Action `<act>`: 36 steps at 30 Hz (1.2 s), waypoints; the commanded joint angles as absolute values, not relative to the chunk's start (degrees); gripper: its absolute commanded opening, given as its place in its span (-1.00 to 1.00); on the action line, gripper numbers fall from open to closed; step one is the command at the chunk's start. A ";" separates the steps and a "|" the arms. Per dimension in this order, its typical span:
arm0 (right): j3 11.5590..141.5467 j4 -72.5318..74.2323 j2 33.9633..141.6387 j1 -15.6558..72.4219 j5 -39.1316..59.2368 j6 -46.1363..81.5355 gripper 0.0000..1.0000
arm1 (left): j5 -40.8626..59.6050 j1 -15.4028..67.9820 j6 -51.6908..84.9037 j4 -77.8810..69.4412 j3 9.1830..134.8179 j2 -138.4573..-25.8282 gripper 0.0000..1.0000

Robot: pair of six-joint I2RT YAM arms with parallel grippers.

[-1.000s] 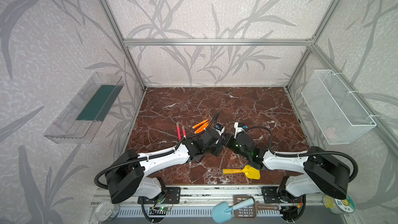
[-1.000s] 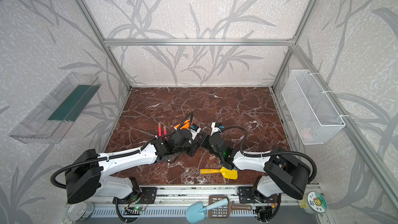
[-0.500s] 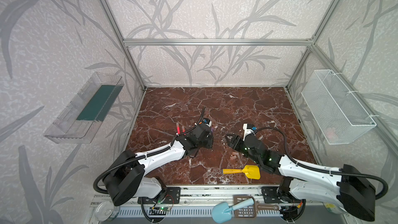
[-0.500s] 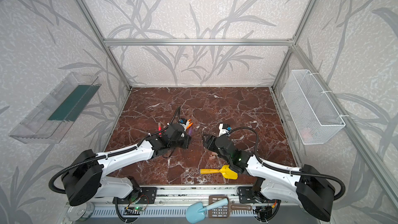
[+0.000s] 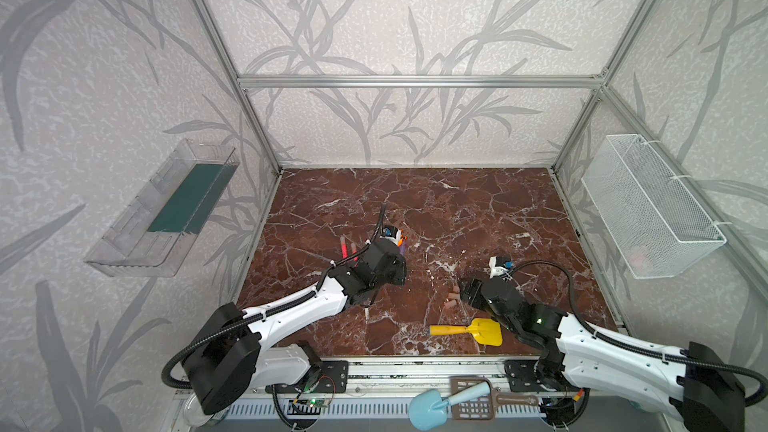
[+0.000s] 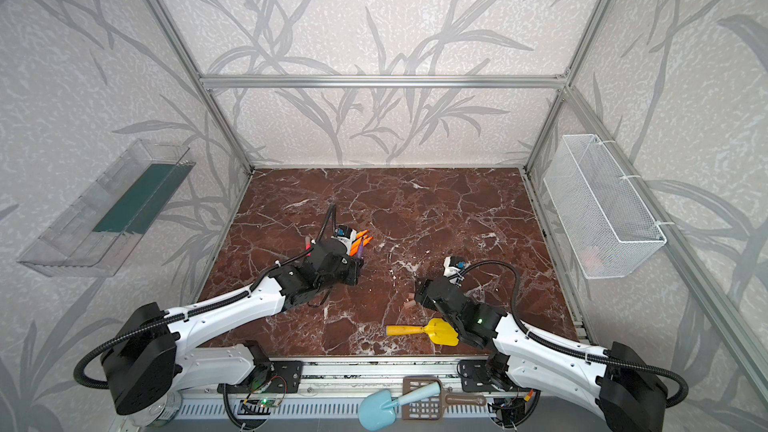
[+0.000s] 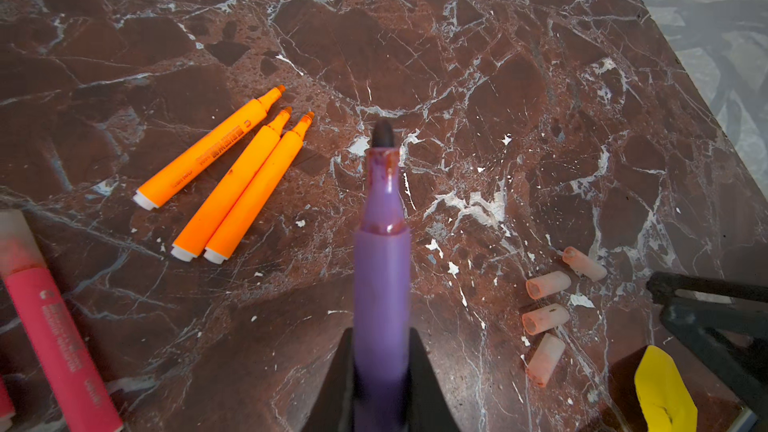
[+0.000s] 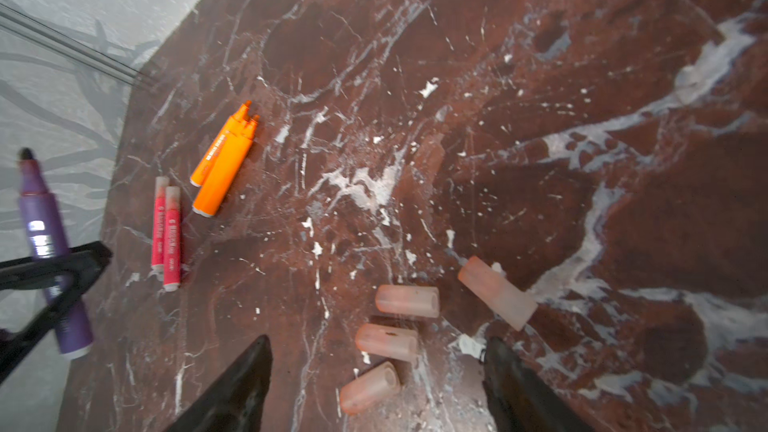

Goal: Insert the pens into the pen caps
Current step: 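Move the right gripper down toward the pale pink caps on the table, then grasp an upright pale pink cap with the right gripper and lift it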

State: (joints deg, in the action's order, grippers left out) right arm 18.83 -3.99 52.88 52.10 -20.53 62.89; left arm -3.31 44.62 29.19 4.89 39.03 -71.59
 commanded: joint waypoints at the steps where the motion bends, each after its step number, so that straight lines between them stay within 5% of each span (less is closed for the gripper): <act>1: 18.07 -0.33 56.71 51.05 -18.92 64.41 0.58 | -3.43 44.66 29.75 3.61 38.32 -69.93 -1.00; 24: 16.85 8.09 68.98 42.71 -14.86 65.18 0.60 | -4.23 44.68 29.05 3.73 37.97 -68.63 -1.00; 36: 28.06 -17.19 66.25 42.63 -21.58 56.32 0.51 | -3.91 44.70 29.13 3.51 37.88 -68.55 -1.00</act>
